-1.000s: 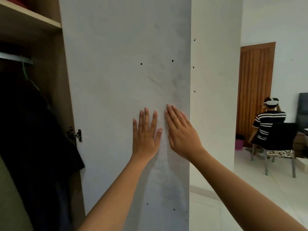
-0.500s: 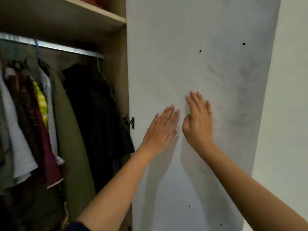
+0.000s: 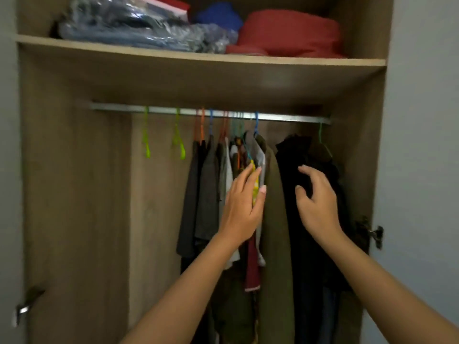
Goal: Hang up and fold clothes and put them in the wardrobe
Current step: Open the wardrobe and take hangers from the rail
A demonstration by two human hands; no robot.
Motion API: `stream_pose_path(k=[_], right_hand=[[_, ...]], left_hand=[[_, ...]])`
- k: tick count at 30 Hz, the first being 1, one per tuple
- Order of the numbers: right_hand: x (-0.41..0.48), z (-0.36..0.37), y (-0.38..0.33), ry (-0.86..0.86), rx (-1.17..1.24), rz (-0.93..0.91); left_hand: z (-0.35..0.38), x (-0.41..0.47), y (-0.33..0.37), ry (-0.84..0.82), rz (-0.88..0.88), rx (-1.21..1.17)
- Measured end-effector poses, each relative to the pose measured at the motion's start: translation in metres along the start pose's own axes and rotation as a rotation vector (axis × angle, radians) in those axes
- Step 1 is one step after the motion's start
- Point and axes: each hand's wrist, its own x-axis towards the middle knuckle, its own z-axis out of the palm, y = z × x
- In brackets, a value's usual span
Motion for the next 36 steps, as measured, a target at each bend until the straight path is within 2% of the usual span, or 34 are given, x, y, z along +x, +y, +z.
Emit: stream_pose_path(k=[5, 8, 11, 13, 15, 19, 22, 27, 36], right_hand=[[0.045, 0.08, -0.048, -0.065, 0.132, -0.069], [0.074, 0.126, -0.075, -0.138, 0.188, -0.091], [0.101, 0.171, -0.096, -0.242, 0.135, -0.139], [0.117, 0.202, -0.108, -0.292, 0.07, -0.163], [0.132, 0.227, -0.115, -0.322, 0.02, -0.145], [0.155, 0.27, -0.123, -0.422, -0.108, -0.024], [0.163, 0.295, -0.125, -0.479, -0.204, 0.061], [0.171, 0.322, -0.12, -0.456, -0.219, 0.114], [0.173, 0.321, -0.12, -0.264, 0.007, 0.155]], left_hand=[[-0.063, 0.024, -0.078, 0.453, -0.266, -0.055], [-0.085, 0.04, -0.128, 0.616, -0.485, -0.094], [-0.089, 0.057, -0.192, 0.577, -0.792, -0.253], [-0.088, 0.071, -0.224, 0.479, -0.997, -0.577], [-0.085, 0.082, -0.238, 0.368, -1.112, -0.897], [-0.084, 0.103, -0.259, 0.268, -1.11, -1.059], [-0.082, 0.118, -0.279, 0.278, -1.123, -1.138], [-0.078, 0.132, -0.295, 0.248, -1.081, -1.241], [-0.083, 0.159, -0.287, 0.328, -0.872, -1.367]])
